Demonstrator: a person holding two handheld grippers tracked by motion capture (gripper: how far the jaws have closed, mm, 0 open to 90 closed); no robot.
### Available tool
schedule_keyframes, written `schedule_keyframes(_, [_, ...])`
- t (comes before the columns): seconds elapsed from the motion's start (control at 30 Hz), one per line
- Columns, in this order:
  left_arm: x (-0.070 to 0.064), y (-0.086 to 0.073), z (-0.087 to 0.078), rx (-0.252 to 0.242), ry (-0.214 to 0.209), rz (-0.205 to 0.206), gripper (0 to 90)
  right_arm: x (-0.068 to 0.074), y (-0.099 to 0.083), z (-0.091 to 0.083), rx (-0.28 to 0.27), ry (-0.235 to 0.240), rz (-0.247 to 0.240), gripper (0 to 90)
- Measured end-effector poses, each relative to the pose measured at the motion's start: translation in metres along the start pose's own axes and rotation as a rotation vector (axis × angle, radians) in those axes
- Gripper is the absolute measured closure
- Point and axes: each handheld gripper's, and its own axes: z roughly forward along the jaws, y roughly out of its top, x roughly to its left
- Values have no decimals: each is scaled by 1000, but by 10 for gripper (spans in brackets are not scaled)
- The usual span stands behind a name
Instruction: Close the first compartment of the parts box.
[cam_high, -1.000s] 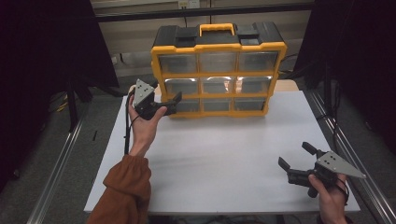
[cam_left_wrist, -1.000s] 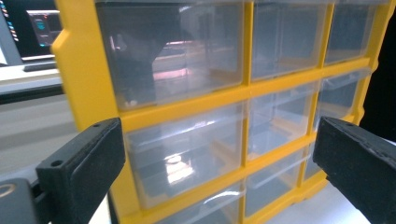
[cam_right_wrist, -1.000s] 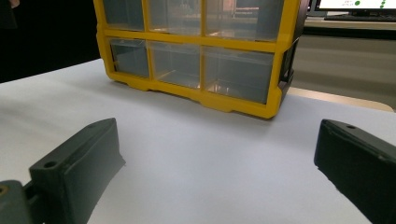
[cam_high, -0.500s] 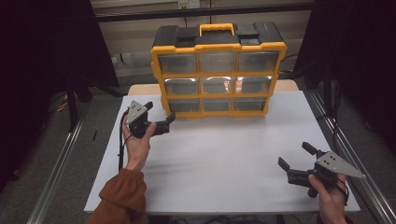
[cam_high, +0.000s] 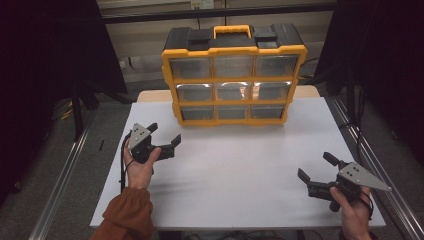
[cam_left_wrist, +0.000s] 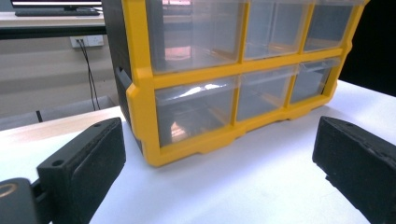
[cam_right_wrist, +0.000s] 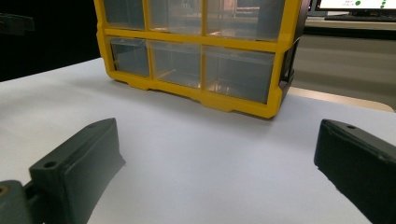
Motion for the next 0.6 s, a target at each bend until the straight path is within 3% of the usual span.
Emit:
schedule_keyframes(0.13, [-6,-1,-13,-30,18,42,24,0,0,0,5,4,3,5])
schedule_keyframes(0.3, [-6,-11,-24,-15,-7,8,22,0,0,1,4,3,0,5])
schedule_keyframes(0.4, [-4,-13,-28,-13,16,9,23,0,0,1,5,4,-1,5])
schedule_keyframes(0.47, [-1,-15,-32,-20,28,-74,33,0,0,1,5,5,-1,5])
schedule_keyframes(0.5, [0,-17,-36,-14,67,-57,38,0,0,1,6,5,-1,5])
schedule_keyframes(0.53, [0,-17,-36,-14,67,-57,38,0,0,1,5,2,0,5])
schedule_keyframes(0.57, [2,-18,-40,5,74,-2,38,0,0,1,5,2,0,5])
schedule_keyframes(0.6, [1,-19,-42,8,78,7,38,0,0,1,5,2,0,5])
